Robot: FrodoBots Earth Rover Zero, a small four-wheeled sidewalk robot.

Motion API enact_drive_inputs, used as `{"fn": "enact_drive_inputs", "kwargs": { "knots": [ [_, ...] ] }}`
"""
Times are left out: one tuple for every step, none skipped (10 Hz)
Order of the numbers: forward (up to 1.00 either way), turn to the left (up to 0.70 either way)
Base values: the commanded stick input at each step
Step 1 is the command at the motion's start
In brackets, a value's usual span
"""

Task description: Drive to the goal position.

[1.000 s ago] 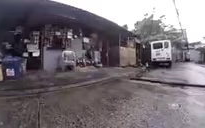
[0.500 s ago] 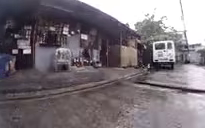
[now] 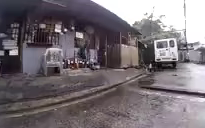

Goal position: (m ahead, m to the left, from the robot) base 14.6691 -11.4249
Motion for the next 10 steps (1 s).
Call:
{"fn": "enact_drive_inputs", "kwargs": {
  "knots": [
    [1.0,-0.27],
    [1.0,-0.18],
    [1.0,0.0],
    [1.0,-0.07],
    [1.0,-0.2],
    [1.0,-0.08],
    [1.0,-0.26],
    [1.0,-0.06],
    [1.0,-0.25],
    [1.0,0.0]
  ]
}}
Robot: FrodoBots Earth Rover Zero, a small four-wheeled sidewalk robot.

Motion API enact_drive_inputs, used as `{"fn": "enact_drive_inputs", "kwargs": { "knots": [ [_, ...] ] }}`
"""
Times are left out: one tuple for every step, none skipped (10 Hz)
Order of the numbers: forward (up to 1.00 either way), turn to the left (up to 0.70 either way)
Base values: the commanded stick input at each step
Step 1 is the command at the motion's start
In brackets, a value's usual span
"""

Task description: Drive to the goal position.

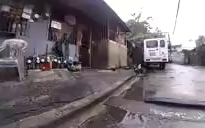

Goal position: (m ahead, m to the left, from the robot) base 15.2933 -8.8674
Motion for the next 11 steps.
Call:
{"fn": "enact_drive_inputs", "kwargs": {
  "knots": [
    [1.0,0.0],
    [1.0,-0.05],
    [1.0,-0.27],
    [1.0,-0.27],
    [1.0,-0.27],
    [1.0,-0.27],
    [1.0,-0.27],
    [1.0,-0.27],
    [1.0,-0.27],
    [1.0,-0.27],
    [1.0,-0.27]
  ]
}}
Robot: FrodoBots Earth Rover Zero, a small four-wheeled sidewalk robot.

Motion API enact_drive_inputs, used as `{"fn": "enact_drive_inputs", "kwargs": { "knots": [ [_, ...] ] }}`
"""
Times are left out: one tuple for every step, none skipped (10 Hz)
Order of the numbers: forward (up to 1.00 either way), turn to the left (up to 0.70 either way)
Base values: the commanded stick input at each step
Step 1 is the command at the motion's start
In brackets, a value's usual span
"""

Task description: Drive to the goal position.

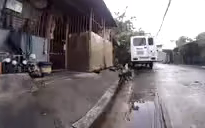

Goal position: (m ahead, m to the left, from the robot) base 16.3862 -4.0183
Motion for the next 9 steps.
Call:
{"fn": "enact_drive_inputs", "kwargs": {
  "knots": [
    [1.0,-0.27],
    [1.0,-0.27],
    [1.0,-0.27],
    [1.0,-0.27],
    [1.0,-0.27],
    [1.0,-0.27],
    [1.0,-0.27],
    [1.0,-0.27],
    [1.0,-0.27]
  ]
}}
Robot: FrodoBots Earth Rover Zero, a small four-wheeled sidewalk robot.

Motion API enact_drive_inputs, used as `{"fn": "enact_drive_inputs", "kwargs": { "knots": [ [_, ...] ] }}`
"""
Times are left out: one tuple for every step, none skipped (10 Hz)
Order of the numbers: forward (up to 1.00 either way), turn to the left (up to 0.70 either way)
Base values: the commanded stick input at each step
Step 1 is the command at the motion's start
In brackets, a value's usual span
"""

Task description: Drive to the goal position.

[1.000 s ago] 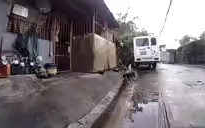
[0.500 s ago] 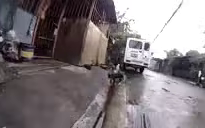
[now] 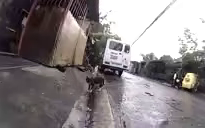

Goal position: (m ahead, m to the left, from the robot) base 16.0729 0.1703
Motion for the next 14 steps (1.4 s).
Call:
{"fn": "enact_drive_inputs", "kwargs": {
  "knots": [
    [1.0,-0.27],
    [1.0,-0.27],
    [1.0,-0.27],
    [1.0,-0.27],
    [1.0,-0.27],
    [1.0,-0.27],
    [1.0,-0.27],
    [1.0,-0.27],
    [1.0,-0.27],
    [1.0,-0.17],
    [1.0,0.0],
    [1.0,0.0],
    [1.0,0.0],
    [1.0,0.0]
  ]
}}
